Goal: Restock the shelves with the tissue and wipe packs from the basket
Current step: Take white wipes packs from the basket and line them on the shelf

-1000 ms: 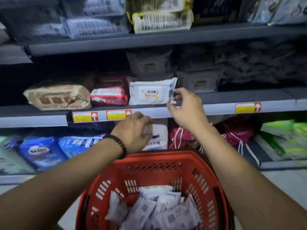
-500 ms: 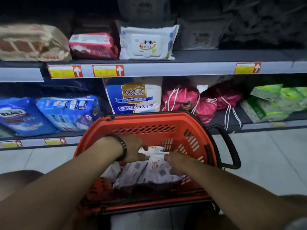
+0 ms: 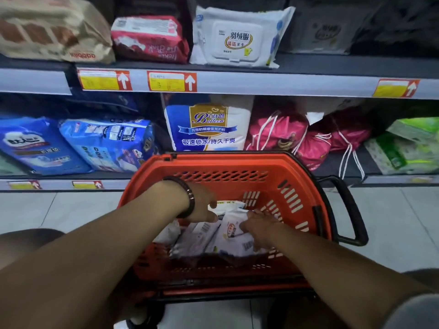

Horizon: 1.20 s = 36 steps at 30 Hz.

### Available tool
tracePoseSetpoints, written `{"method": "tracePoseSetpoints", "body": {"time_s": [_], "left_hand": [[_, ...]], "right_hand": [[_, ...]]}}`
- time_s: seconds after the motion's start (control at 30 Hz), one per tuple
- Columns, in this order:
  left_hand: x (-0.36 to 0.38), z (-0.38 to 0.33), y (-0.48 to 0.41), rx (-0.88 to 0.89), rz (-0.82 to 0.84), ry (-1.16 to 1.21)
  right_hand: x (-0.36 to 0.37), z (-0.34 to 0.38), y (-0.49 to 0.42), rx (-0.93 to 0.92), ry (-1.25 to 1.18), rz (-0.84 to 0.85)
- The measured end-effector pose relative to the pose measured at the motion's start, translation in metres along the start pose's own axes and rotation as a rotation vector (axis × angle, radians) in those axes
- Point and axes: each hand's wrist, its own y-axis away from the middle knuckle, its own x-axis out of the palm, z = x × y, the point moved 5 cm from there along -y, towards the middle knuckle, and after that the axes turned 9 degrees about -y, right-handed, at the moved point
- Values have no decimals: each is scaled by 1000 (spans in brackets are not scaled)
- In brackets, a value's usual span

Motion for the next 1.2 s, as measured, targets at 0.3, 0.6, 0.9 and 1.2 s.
{"method": "tracePoseSetpoints", "body": {"time_s": [0.3,0.6,0.9,1.2], "left_hand": [[-7,27,22,-111,-337,333],[-15,-5,30,173,-145,1762],[-41,15,62,100,-621,1808],[-35,59,59,-277,-727,1223]], "right_hand": [[-113,30,82,-246,-39,-285],[-172,48,219,-550,-77,-1500],[-150,50,187,-470,-252,-1267],[-132,31,110,-84,-634,-692]]}}
